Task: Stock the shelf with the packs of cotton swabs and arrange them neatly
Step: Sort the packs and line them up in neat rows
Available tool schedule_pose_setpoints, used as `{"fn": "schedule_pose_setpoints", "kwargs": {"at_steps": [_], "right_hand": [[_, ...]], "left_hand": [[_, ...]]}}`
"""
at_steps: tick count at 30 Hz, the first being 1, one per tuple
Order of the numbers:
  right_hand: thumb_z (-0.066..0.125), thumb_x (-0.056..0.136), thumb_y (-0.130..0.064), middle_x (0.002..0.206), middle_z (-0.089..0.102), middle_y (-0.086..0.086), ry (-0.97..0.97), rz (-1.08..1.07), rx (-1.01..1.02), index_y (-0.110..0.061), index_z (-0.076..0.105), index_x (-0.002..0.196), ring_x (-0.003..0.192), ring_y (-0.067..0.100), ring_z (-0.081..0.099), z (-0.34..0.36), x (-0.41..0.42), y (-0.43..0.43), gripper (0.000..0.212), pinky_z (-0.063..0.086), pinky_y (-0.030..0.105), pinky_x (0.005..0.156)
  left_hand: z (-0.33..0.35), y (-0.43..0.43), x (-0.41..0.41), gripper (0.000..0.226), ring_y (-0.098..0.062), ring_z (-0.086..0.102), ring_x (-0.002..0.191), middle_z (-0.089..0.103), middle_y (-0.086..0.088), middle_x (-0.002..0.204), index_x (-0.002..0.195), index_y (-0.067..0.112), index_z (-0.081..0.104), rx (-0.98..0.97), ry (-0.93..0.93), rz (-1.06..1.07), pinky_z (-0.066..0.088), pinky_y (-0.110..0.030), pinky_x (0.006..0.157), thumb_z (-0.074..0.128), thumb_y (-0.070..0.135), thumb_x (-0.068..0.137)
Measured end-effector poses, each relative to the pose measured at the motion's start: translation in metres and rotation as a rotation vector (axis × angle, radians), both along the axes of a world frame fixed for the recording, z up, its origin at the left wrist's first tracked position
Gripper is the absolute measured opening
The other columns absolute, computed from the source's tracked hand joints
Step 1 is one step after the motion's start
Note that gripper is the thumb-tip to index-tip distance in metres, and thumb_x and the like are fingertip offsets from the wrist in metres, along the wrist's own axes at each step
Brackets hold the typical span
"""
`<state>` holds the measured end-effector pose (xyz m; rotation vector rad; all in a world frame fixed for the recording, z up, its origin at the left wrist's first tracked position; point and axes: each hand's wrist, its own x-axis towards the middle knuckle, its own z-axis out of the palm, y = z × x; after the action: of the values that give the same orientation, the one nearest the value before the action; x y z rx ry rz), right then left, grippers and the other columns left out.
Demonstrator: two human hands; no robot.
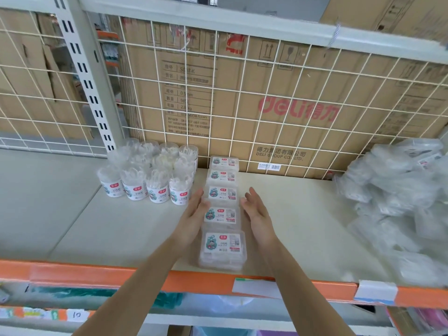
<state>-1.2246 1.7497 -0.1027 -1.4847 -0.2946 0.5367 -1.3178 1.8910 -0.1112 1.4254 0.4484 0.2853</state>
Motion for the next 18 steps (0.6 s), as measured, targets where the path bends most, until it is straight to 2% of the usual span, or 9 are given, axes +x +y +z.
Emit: {"fn": "schedule_pose_setpoints", "kwargs": {"at_steps": [2,3,5,6,9,11,14,16,18], "right_hand": [[0.053,0.094,-0.024,0.15,0.033,0.001,-0.034,0.011,-0.023,-0.022,0.027,0.147,0.131,0.015,0.041,-0.001,0.013,0.009,0.059,0.04,0.029,0.105],[0.053,0.095,-0.023,0.149,0.034,-0.001,-0.05,0.021,-0.03,-0.022,0.026,0.148,0.125,0.011,0.046,-0.002,0.02,0.014,0.059,0.045,0.022,0.096],[0.054,0.094,-0.019,0.14,0.04,-0.002,-0.061,0.041,-0.036,-0.021,0.025,0.148,0.104,0.002,0.055,-0.003,0.032,0.023,0.061,0.05,0.011,0.075],[0.055,0.094,-0.018,0.138,0.042,-0.002,-0.072,0.058,-0.039,-0.02,0.024,0.148,0.097,0.001,0.057,-0.002,0.036,0.029,0.062,0.051,0.012,0.071],[0.064,0.086,-0.025,0.135,0.052,0.008,-0.097,0.096,-0.011,-0.018,0.028,0.145,0.102,0.02,0.065,-0.003,0.048,0.045,0.07,0.056,0.031,0.079],[0.064,0.082,-0.026,0.13,0.056,0.012,-0.081,0.097,0.016,-0.016,0.032,0.143,0.106,0.029,0.063,0.0,0.053,0.053,0.069,0.055,0.039,0.083],[0.058,0.089,-0.02,0.125,0.06,0.012,-0.093,0.127,0.054,-0.023,0.042,0.135,0.106,0.031,0.063,0.001,0.061,0.061,0.049,0.054,0.039,0.082],[0.056,0.091,-0.017,0.123,0.061,0.011,-0.076,0.144,0.073,-0.027,0.047,0.129,0.106,0.03,0.063,0.0,0.066,0.065,0.04,0.054,0.038,0.082],[0.056,0.09,-0.016,0.121,0.062,0.01,-0.065,0.161,0.091,-0.027,0.047,0.128,0.106,0.029,0.063,-0.001,0.071,0.066,0.04,0.053,0.036,0.082]], "left_hand": [[-0.001,0.005,0.015,0.047,-0.022,0.058,0.116,0.053,-0.005,0.135,0.14,0.024,0.038,-0.022,-0.023,-0.019,0.046,-0.045,0.099,0.052,0.028,0.095],[-0.001,0.008,0.022,0.041,-0.024,0.061,0.111,0.057,-0.007,0.13,0.137,0.025,0.041,-0.028,-0.034,-0.015,0.05,-0.044,0.094,0.05,0.022,0.097],[-0.001,0.012,0.036,0.038,-0.022,0.065,0.102,0.063,-0.007,0.119,0.131,0.029,0.044,-0.026,-0.07,-0.015,0.054,-0.037,0.083,0.047,0.012,0.097],[-0.002,0.017,0.043,0.041,-0.02,0.067,0.1,0.064,-0.005,0.118,0.132,0.03,0.044,-0.011,-0.078,-0.01,0.055,-0.032,0.078,0.047,0.01,0.096],[-0.003,0.026,0.062,0.048,-0.01,0.067,0.096,0.062,-0.001,0.121,0.139,0.029,0.038,0.017,-0.083,-0.026,0.052,-0.02,0.071,0.051,0.014,0.095],[-0.004,0.031,0.073,0.051,-0.006,0.065,0.098,0.06,0.0,0.124,0.141,0.029,0.036,0.039,-0.094,-0.034,0.051,-0.019,0.075,0.055,0.023,0.094],[-0.008,0.038,0.085,0.066,-0.012,0.063,0.104,0.057,0.0,0.129,0.145,0.03,0.032,0.014,-0.11,-0.031,0.051,-0.025,0.081,0.062,0.032,0.086],[-0.013,0.042,0.09,0.07,-0.01,0.066,0.099,0.056,0.002,0.13,0.144,0.036,0.03,-0.089,-0.09,-0.012,0.052,-0.025,0.076,0.065,0.033,0.084],[-0.015,0.042,0.094,0.065,-0.009,0.067,0.093,0.058,0.001,0.126,0.143,0.037,0.029,-0.156,-0.088,-0.004,0.052,-0.024,0.071,0.062,0.027,0.088]]}}
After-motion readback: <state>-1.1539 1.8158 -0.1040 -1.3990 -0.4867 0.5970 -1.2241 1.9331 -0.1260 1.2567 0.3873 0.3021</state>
